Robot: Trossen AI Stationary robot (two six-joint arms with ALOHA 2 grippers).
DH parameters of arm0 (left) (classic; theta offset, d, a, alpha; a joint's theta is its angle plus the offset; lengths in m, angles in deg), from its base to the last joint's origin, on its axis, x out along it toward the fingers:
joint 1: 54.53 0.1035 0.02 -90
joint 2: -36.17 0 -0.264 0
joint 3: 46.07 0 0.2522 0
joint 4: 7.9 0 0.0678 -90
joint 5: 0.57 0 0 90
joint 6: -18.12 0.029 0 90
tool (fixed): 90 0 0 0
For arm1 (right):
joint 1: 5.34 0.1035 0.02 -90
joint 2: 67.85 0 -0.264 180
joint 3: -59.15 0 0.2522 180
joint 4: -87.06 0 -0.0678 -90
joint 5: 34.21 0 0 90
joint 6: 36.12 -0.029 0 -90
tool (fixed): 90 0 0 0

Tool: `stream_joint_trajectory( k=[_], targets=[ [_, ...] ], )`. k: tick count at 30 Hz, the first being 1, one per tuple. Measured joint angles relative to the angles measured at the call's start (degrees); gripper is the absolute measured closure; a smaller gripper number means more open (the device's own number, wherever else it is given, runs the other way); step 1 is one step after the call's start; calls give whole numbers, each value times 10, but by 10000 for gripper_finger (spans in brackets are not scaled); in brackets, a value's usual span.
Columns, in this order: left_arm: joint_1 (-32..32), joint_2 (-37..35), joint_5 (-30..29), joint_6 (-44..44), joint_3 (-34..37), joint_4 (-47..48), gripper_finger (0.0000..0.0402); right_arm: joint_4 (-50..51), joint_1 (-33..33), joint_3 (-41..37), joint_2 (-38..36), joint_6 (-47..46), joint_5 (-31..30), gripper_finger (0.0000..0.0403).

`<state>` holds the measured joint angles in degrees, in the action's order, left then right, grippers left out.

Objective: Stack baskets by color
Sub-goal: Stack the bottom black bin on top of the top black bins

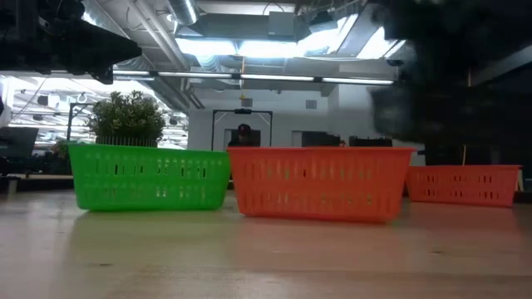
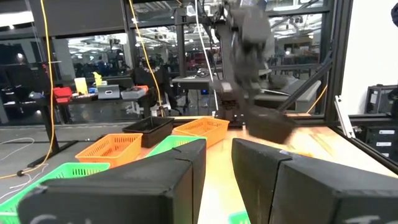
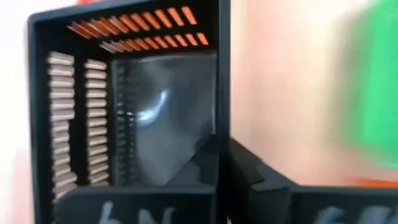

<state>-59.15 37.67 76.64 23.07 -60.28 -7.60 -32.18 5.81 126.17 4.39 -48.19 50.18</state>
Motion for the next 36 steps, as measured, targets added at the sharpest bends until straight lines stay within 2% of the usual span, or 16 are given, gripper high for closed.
stream_joint_trajectory(
  k=[2, 6, 8, 9, 12, 15, 18, 22, 29, 36],
  targets=[
    [0, 0, 0, 0, 0, 0, 329, 80, -6, 73, 0, 19, -115, 399],
    [0, 0, 0, 1, 0, 1, 329, 216, -30, 195, -1, 50, -396, 400],
    [0, 0, 0, 1, 0, 1, 329, 256, -55, 242, -1, 76, -485, 400],
    [0, 0, 0, 1, 0, 1, 329, 266, -73, 263, -1, 92, -503, 401],
    [0, 0, 0, 1, 0, 2, 329, 280, -147, 302, -1, 142, -485, 401],
    [0, 0, 0, 1, 0, 2, 329, 288, -233, 308, -1, 181, -451, 401],
    [0, 0, 0, 1, 0, 2, 329, 289, -322, 290, 0, 212, -414, 401],
    [0, 0, 0, 2, 0, 2, 329, 262, -412, 238, 1, 245, -334, 402],
    [0, 0, 0, 2, 0, 2, 329, 101, -471, 112, 3, 333, -306, 402],
    [0, 0, 0, 2, 0, 2, 329, 47, -488, 26, 16, 345, -307, 402]
  ],
)
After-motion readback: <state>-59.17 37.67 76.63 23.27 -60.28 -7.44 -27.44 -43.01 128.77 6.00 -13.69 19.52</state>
